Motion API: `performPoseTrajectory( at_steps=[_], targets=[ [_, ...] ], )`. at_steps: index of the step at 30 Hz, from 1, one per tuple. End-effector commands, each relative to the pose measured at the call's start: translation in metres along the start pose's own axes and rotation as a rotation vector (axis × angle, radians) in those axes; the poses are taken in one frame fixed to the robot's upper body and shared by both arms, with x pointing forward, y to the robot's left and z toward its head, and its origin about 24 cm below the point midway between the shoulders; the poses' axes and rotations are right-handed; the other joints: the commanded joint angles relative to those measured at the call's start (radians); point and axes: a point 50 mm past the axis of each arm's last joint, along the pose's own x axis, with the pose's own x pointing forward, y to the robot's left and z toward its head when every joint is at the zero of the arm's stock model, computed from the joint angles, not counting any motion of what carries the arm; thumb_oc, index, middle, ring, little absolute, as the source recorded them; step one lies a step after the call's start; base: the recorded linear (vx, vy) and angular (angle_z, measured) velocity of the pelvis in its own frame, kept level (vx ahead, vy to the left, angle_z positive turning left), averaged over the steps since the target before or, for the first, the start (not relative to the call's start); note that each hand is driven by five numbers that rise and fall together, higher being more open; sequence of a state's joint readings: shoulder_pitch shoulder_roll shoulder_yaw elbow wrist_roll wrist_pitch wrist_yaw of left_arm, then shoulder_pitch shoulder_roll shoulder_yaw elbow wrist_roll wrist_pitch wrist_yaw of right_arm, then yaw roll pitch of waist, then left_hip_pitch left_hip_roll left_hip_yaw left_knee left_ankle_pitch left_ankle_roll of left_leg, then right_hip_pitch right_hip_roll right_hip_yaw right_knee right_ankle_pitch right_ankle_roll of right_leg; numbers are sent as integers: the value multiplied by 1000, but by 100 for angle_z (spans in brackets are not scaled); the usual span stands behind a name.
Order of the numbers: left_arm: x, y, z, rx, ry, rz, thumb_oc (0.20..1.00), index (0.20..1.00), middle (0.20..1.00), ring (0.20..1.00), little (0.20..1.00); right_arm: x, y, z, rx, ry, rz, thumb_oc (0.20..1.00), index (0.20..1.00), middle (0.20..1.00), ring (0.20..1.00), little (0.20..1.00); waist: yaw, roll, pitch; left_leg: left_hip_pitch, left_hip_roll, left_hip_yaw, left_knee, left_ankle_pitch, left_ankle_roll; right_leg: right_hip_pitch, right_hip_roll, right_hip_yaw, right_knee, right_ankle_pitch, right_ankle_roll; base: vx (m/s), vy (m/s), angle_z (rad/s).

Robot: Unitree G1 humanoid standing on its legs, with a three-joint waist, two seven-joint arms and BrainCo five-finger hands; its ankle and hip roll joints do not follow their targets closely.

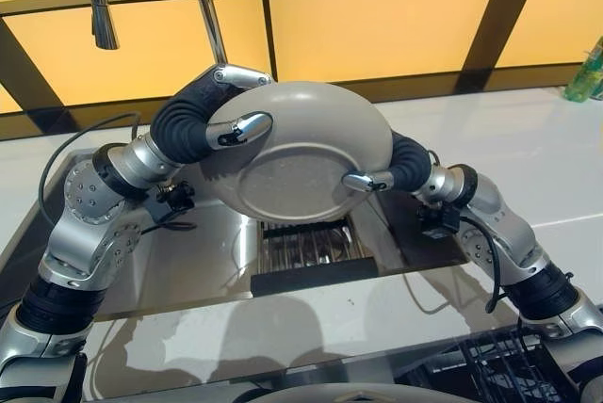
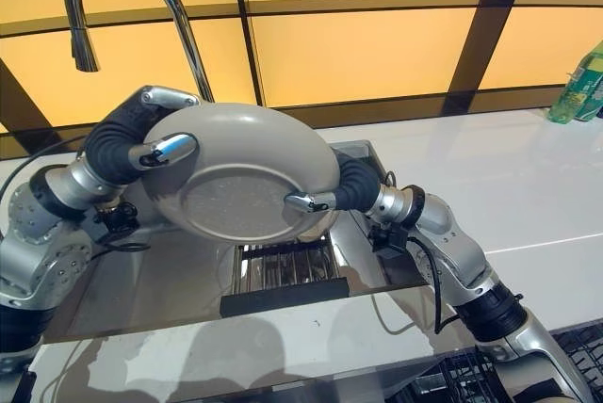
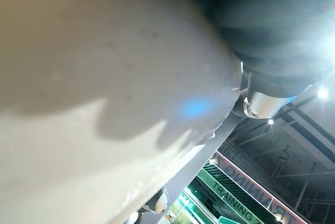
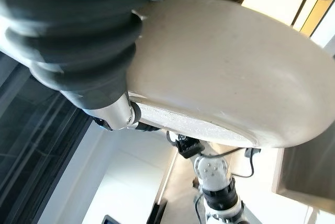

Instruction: Pick up plates and place into dishwasher.

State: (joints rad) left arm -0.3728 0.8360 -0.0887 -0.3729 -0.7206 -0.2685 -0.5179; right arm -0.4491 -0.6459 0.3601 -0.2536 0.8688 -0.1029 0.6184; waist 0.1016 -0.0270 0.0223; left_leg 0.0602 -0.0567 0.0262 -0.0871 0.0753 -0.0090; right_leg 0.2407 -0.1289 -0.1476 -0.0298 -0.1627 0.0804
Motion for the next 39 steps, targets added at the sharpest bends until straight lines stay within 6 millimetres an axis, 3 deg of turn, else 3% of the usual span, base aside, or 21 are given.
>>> performPoseTrajectory(
  at_steps=[1, 7, 8, 10, 11, 15, 23, 27, 31, 34, 35, 37, 39],
  targets=[
    [12, -1, -3, 38, -21, -32, 200, 200, 200, 200, 200, 19, 3, 26, -49, -192, -27, 200, 200, 200, 200, 200, -1, 14, -75, 30, 35, -25, 75, -185, -4, -116, -14, 20, -49, 137, 45, 0, 0, 0],
    [9, 0, -11, 62, 25, 15, 200, 200, 200, 200, 200, 12, -5, 25, -69, -213, -181, 200, 200, 200, 200, 200, -12, 18, -70, 34, 41, -16, 68, -184, -2, -118, -8, 24, -47, 135, 41, -16, 3, 0],
    [8, 0, -11, 59, 30, 24, 263, 263, 263, 263, 263, 11, -6, 25, -75, -212, -195, 200, 200, 200, 200, 200, -13, 18, -69, 35, 42, -15, 67, -183, -3, -118, -7, 25, -47, 134, 41, -39, 2, 0],
    [6, 3, -15, 54, 46, 75, 937, 937, 937, 937, 937, 8, -10, 24, -99, -198, -242, 200, 200, 200, 200, 200, -19, 18, -70, 37, 46, -9, 61, -181, -4, -118, -3, 30, -48, 133, 38, -35, 0, 0],
    [5, 4, -16, 51, 52, 101, 1000, 1000, 1000, 1000, 1000, 6, -12, 23, -113, -188, -259, 200, 200, 200, 200, 200, -21, 19, -70, 38, 48, -7, 59, -180, -4, -118, 0, 34, -49, 132, 37, 0, 0, 0],
    [-1, 11, -15, 85, 53, 223, 1000, 1000, 1000, 1000, 1000, -3, -18, 24, -201, -128, -336, 200, 200, 200, 200, 200, -31, 16, -70, 34, 53, 3, 57, -169, -6, -127, 8, 43, -47, 138, 32, -28, -12, 0],
    [-39, 44, 8, 257, -38, 678, 1000, 1000, 1000, 1000, 1000, -48, -41, 44, -532, 38, -603, 200, 200, 200, 200, 200, -71, 7, -71, 40, 75, 32, 49, -165, -14, -141, 40, 74, -26, 122, 13, -28, -38, -13],
    [-54, 44, 9, 280, -46, 773, 1000, 1000, 1000, 1000, 1000, -66, -45, 55, -609, 77, -685, 200, 200, 200, 200, 200, -98, -2, -60, 36, 82, 47, 86, -181, -18, -151, 56, 104, -3, 111, 0, -34, -46, -20],
    [-62, 40, 11, 294, -56, 802, 1000, 1000, 1000, 1000, 1000, -87, -49, 63, -666, 128, -760, 200, 200, 200, 200, 200, -120, -27, -39, 16, 69, 59, 214, -240, -30, -143, 60, 128, -1, 111, -14, -8, -54, -24],
    [-67, 37, 13, 329, -61, 800, 1000, 1000, 1000, 1000, 1000, -98, -50, 69, -697, 142, -808, 200, 200, 200, 200, 200, -116, -43, -12, -36, 44, 3, 336, -278, -29, -155, 59, 159, 26, 122, -23, -44, -17, -44],
    [-69, 37, 14, 359, -52, 804, 1000, 1000, 1000, 1000, 1000, -101, -53, 71, -703, 134, -830, 200, 200, 200, 200, 200, -112, -47, 2, -46, 23, -53, 357, -289, -17, -164, 62, 189, 43, 126, -24, -95, 53, -62],
    [-69, 39, 15, 383, -38, 804, 1000, 1000, 1000, 1000, 1000, -103, -59, 72, -728, 133, -881, 200, 200, 200, 200, 200, -117, -45, 10, -40, 2, -103, 330, -280, 1, -184, 65, 234, 53, 137, -21, -95, 129, -79],
    [-69, 41, 14, 395, -22, 804, 1000, 1000, 1000, 1000, 1000, -110, -61, 70, -749, 156, -938, 200, 200, 200, 200, 200, -137, -26, 12, -12, 8, -81, 268, -263, 9, -195, 67, 257, 55, 141, -11, -49, 192, -88]
  ],
)
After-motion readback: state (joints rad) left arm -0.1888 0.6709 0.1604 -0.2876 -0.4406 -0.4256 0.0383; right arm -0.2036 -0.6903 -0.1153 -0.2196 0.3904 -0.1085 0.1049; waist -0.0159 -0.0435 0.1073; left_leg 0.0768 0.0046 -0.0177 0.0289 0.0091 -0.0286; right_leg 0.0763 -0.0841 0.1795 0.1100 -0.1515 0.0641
